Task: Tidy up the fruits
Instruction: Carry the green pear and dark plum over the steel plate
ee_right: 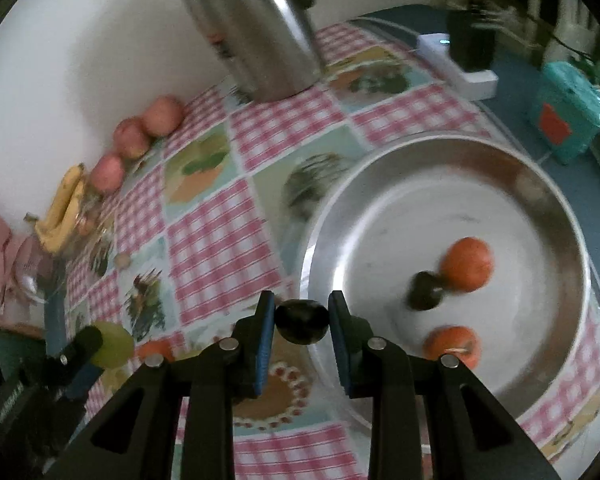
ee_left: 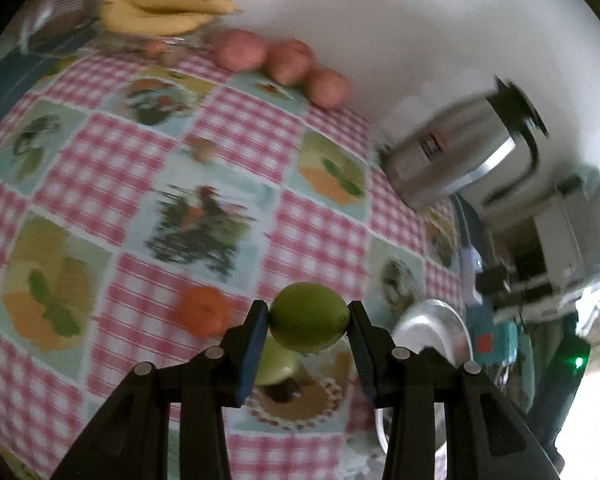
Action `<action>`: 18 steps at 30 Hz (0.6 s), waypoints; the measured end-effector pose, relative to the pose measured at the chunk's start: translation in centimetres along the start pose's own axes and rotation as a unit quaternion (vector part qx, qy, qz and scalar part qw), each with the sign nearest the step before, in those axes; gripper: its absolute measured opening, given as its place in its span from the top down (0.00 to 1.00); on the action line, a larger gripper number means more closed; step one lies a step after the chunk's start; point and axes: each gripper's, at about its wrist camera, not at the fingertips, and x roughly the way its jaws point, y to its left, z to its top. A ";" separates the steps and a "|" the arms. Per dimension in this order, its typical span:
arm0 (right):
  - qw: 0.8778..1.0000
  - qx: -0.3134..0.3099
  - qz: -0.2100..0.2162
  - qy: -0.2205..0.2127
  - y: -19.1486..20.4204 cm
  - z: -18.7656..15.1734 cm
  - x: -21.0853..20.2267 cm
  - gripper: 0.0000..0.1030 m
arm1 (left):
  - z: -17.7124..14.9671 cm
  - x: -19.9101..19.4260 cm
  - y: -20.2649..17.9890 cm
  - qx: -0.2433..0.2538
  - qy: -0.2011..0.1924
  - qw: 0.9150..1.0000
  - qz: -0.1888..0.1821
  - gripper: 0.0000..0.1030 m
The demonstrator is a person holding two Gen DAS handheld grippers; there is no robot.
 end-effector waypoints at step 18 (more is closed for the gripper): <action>0.997 0.056 -0.017 -0.054 -6.4 2.2 -2.6 0.72 | -5.9 5.7 -9.9 0.147 0.063 0.986 -0.042 0.58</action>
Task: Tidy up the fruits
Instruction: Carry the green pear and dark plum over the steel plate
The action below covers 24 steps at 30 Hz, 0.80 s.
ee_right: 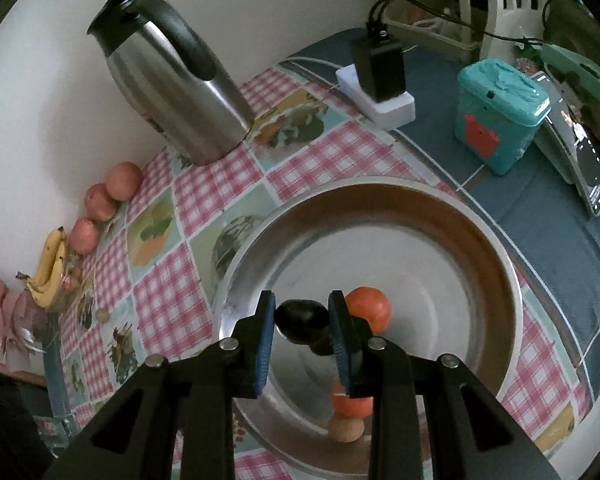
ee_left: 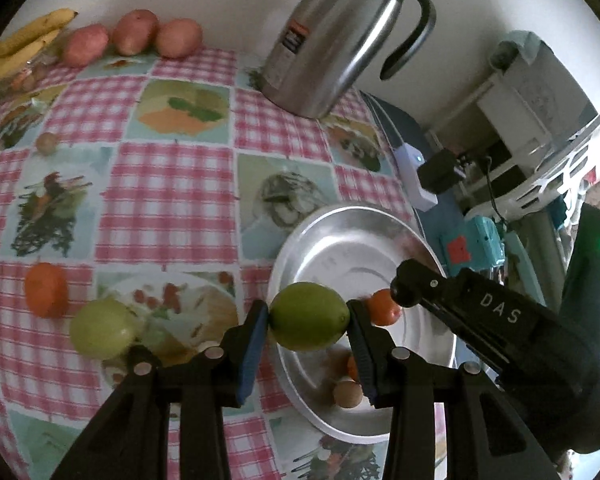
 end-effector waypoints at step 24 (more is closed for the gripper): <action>1.000 -0.006 -0.005 0.024 0.3 -0.2 2.5 0.71 | -0.4 1.7 -0.2 0.003 0.015 1.000 -0.005 0.57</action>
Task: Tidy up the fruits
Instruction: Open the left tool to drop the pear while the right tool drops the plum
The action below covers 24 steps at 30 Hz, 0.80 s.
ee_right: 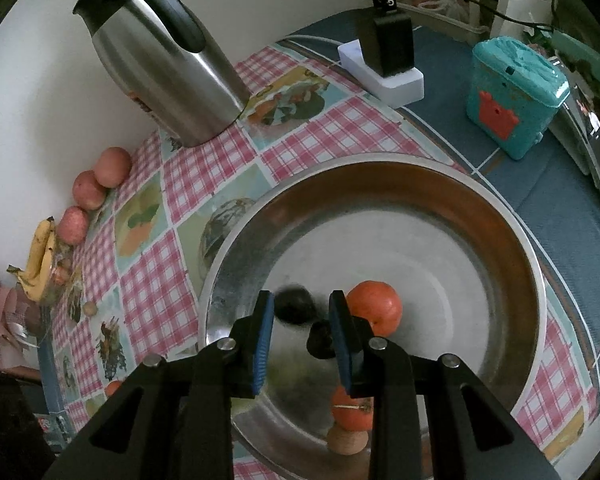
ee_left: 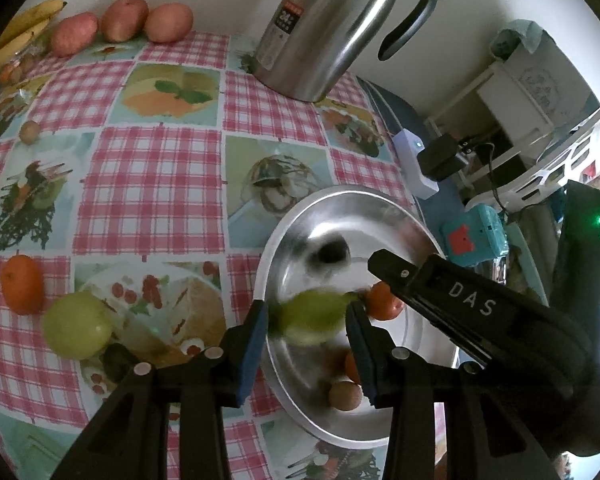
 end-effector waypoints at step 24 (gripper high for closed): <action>0.997 -0.066 -0.029 0.024 3.4 -1.4 -0.3 0.45 | 1.1 -3.5 8.4 -0.114 -0.016 0.976 0.186 0.24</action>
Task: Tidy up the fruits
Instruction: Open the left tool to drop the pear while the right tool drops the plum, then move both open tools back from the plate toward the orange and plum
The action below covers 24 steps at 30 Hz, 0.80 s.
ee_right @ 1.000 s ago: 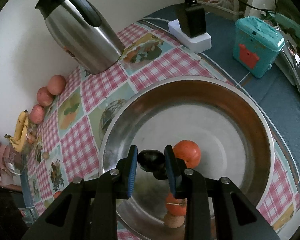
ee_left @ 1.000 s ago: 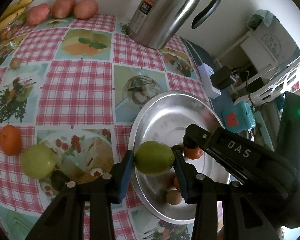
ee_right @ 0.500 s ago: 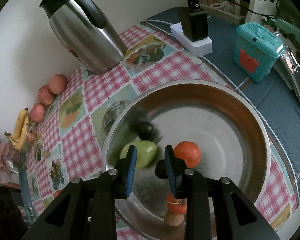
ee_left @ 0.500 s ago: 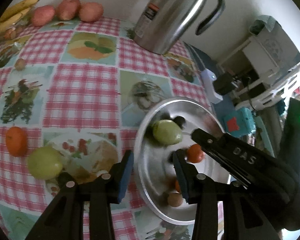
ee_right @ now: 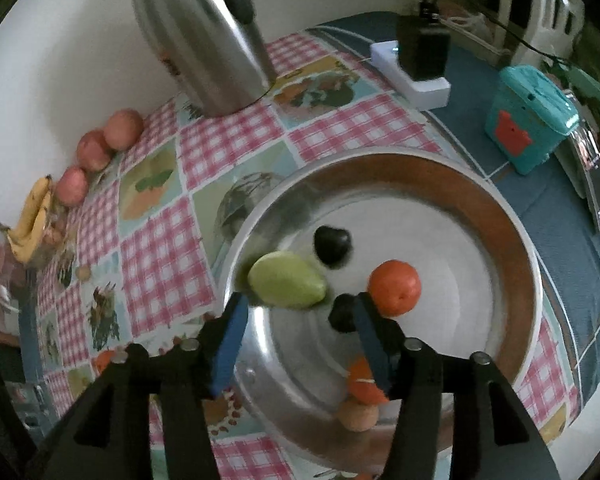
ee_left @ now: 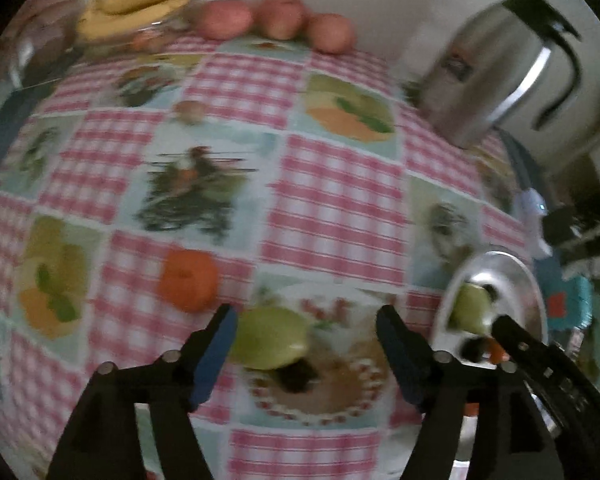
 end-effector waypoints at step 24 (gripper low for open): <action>0.989 -0.143 -0.012 -0.027 7.8 -2.7 -0.7 0.10 | 2.0 -3.7 9.3 -0.072 -0.048 0.993 0.076 0.00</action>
